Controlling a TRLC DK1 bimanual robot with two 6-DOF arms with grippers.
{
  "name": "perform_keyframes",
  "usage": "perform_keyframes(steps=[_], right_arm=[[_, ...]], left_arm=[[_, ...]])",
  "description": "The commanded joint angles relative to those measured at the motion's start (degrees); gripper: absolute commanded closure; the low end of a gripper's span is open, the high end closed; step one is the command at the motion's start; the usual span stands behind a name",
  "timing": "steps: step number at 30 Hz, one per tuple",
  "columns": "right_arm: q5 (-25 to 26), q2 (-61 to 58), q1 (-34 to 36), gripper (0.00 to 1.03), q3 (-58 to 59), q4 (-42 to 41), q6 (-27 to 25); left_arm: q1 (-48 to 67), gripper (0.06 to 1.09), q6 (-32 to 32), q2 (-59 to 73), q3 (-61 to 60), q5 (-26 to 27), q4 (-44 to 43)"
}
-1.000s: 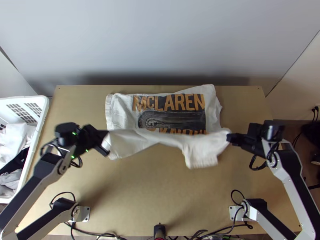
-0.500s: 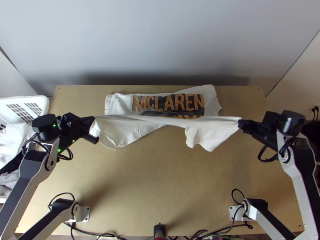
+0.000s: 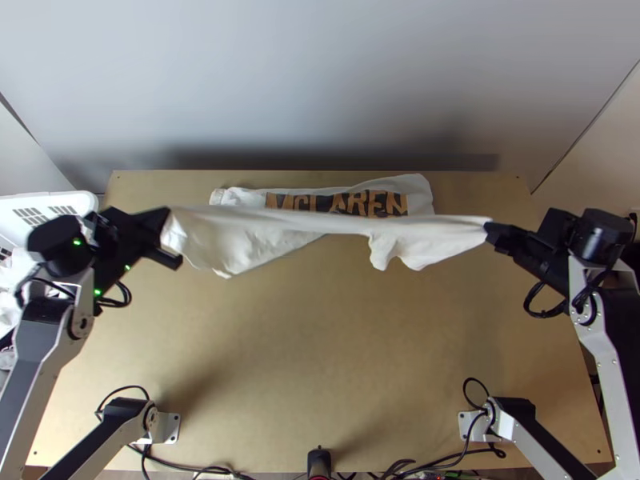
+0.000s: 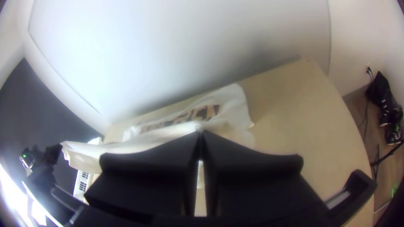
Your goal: Fold the t-shirt
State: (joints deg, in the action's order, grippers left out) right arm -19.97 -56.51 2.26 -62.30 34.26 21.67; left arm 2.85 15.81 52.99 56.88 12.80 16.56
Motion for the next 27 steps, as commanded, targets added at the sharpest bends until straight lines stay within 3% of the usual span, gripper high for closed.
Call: perform_keyframes(steps=[1,5,12,27], right_arm=[[0.2,-0.1,-1.4,1.0,-5.4,-3.7,2.4],[5.2,-1.5,-4.5,1.0,-11.9,-8.2,2.1],[8.0,-5.6,-4.5,1.0,-26.8,-11.7,1.4],[8.5,-7.0,-3.8,1.0,-46.9,-12.5,1.8]], left_arm=[[-0.7,1.05,-4.0,0.4,8.1,-1.5,-3.5],[-1.5,1.05,-10.8,2.0,12.6,-2.3,-6.4],[-2.2,1.05,-17.4,6.0,24.8,-4.4,-7.6],[-2.9,1.05,-20.3,7.4,38.9,-6.3,-5.0]])
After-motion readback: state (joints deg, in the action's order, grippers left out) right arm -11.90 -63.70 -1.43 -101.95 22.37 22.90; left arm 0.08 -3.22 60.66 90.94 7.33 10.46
